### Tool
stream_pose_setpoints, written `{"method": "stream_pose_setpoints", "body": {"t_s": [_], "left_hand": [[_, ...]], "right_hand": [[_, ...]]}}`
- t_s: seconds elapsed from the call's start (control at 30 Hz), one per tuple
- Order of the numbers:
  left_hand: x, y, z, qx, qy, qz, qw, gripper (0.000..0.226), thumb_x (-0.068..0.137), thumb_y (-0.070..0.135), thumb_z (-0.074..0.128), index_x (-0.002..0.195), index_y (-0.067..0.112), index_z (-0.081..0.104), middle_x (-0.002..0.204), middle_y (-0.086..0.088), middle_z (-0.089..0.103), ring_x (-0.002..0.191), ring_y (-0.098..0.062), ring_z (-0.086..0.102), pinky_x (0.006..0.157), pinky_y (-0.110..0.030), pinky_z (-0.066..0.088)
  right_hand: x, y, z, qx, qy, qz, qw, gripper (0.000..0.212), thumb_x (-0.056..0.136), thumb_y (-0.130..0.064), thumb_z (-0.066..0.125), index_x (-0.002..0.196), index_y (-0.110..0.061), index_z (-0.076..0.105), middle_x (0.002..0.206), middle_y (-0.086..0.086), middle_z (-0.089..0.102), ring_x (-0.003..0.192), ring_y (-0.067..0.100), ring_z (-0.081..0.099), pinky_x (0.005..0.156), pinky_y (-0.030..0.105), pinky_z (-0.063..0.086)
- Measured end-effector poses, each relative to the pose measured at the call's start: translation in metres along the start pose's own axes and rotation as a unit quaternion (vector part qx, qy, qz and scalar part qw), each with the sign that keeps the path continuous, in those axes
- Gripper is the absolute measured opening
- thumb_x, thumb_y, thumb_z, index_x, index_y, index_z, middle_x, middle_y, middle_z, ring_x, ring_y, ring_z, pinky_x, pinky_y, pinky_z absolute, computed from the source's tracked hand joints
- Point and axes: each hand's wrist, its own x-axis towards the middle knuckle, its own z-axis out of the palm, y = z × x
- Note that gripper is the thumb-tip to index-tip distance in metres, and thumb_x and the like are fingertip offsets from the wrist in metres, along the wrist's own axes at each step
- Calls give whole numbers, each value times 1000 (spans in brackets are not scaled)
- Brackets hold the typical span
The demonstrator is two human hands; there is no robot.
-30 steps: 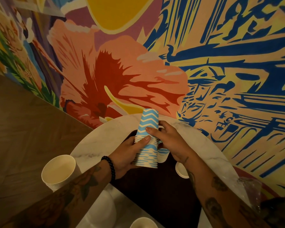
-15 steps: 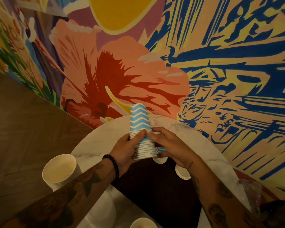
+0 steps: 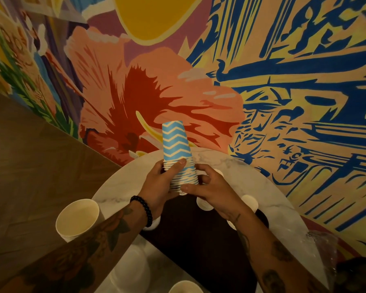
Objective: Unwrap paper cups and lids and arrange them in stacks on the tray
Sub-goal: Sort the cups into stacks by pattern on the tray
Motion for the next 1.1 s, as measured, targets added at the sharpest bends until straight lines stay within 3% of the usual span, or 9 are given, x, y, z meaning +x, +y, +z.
{"method": "stream_pose_setpoints", "body": {"t_s": [0.13, 0.27, 0.37, 0.47, 0.6, 0.73, 0.9, 1.1], "left_hand": [[0, 0, -1, -17, -7, -5, 1000, 47, 85, 33, 75, 127, 19, 58, 118, -3, 71, 102, -23, 72, 83, -47, 60], [3, -1, -4, -7, 5, 23, 1000, 45, 84, 22, 77, 126, 15, 60, 117, -5, 72, 101, -24, 72, 84, -45, 60], [6, -7, -10, 90, 26, 63, 994, 52, 76, 26, 85, 123, 22, 62, 113, 0, 74, 101, -20, 72, 89, -44, 58], [6, -13, -12, 205, 41, 100, 973, 58, 72, 29, 88, 124, 26, 60, 112, 7, 70, 100, -9, 68, 85, -31, 56], [5, -18, -13, 324, 40, 153, 933, 61, 69, 30, 90, 120, 29, 55, 107, 16, 66, 92, 3, 63, 79, -17, 52], [2, -19, -17, 382, 31, 170, 908, 61, 67, 29, 91, 114, 34, 52, 99, 21, 61, 88, -2, 60, 76, -11, 45], [3, -20, -21, 401, 21, 167, 901, 60, 70, 26, 89, 116, 32, 52, 105, 12, 63, 95, -12, 61, 78, -16, 44], [4, -18, -18, 388, 25, 180, 904, 65, 66, 34, 90, 120, 32, 54, 108, 12, 65, 97, -11, 62, 87, -23, 48]], "right_hand": [[2, -3, -2, -26, 3, -17, 1000, 63, 79, -4, 82, 132, -18, 51, 109, 4, 73, 93, 12, 73, 74, 21, 56], [5, -8, -10, -92, -12, -28, 995, 66, 76, -14, 87, 132, -21, 53, 117, 3, 70, 98, 17, 73, 77, 24, 57], [7, -25, -19, -152, -4, -30, 988, 72, 72, -40, 86, 135, -30, 53, 122, -5, 66, 100, 12, 71, 73, 21, 53], [10, -41, -25, -117, 35, -51, 991, 77, 65, -55, 79, 133, -34, 51, 119, -6, 67, 104, 12, 69, 76, 29, 55], [17, -44, -25, -116, 83, -69, 987, 58, 74, -54, 80, 124, -35, 56, 116, -7, 69, 100, 11, 69, 74, 31, 57], [20, -32, -27, -102, 135, -74, 983, 30, 86, -38, 77, 110, -27, 63, 105, -3, 73, 90, 8, 69, 60, 14, 48], [23, -26, -31, -113, 144, -75, 980, 33, 86, -34, 78, 114, -23, 65, 105, 0, 72, 69, -1, 64, 54, 13, 45], [28, -39, -36, -122, 147, -93, 977, 32, 86, -31, 78, 113, -20, 66, 104, 0, 71, 69, -1, 63, 54, 12, 45]]}}
